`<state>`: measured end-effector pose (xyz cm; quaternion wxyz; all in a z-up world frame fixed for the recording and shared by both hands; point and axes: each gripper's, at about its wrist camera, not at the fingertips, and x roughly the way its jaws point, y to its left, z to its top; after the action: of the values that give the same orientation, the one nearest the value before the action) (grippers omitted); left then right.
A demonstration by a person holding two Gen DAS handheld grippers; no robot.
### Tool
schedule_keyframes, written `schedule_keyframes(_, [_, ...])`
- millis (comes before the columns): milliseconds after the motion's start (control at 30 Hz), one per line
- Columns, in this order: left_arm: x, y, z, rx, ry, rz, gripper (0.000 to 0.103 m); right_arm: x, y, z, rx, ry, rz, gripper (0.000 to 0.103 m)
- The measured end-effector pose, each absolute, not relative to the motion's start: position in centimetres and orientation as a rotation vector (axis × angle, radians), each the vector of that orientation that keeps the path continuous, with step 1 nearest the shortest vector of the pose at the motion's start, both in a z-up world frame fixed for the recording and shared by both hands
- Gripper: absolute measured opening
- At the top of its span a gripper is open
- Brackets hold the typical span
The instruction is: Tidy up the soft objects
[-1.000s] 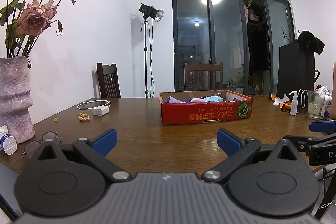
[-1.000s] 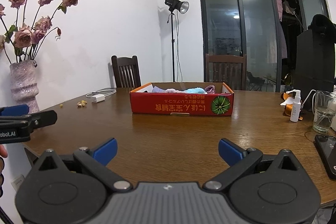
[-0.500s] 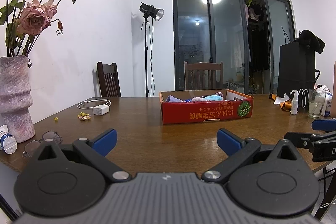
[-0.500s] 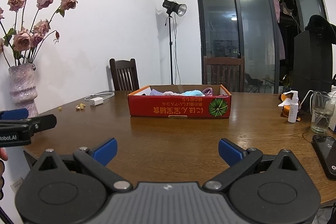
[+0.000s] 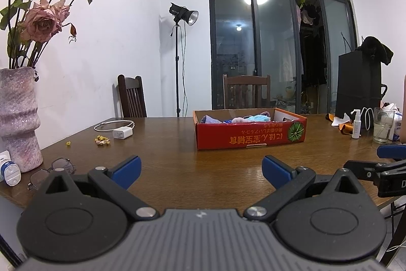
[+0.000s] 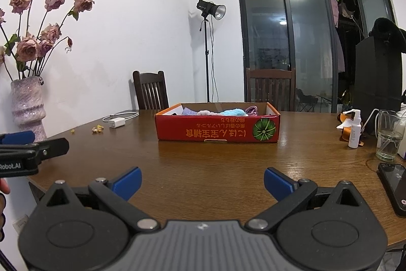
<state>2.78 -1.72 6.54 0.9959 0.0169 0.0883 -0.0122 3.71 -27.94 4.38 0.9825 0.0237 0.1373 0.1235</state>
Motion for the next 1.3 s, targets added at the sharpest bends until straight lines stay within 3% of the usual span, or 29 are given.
schedule_keyframes(1300, [2.37,-2.04,6.90,0.026,0.159,-0.009,0.103,3.25,-28.09,4.68,0.050,0.248,0.249,0.103])
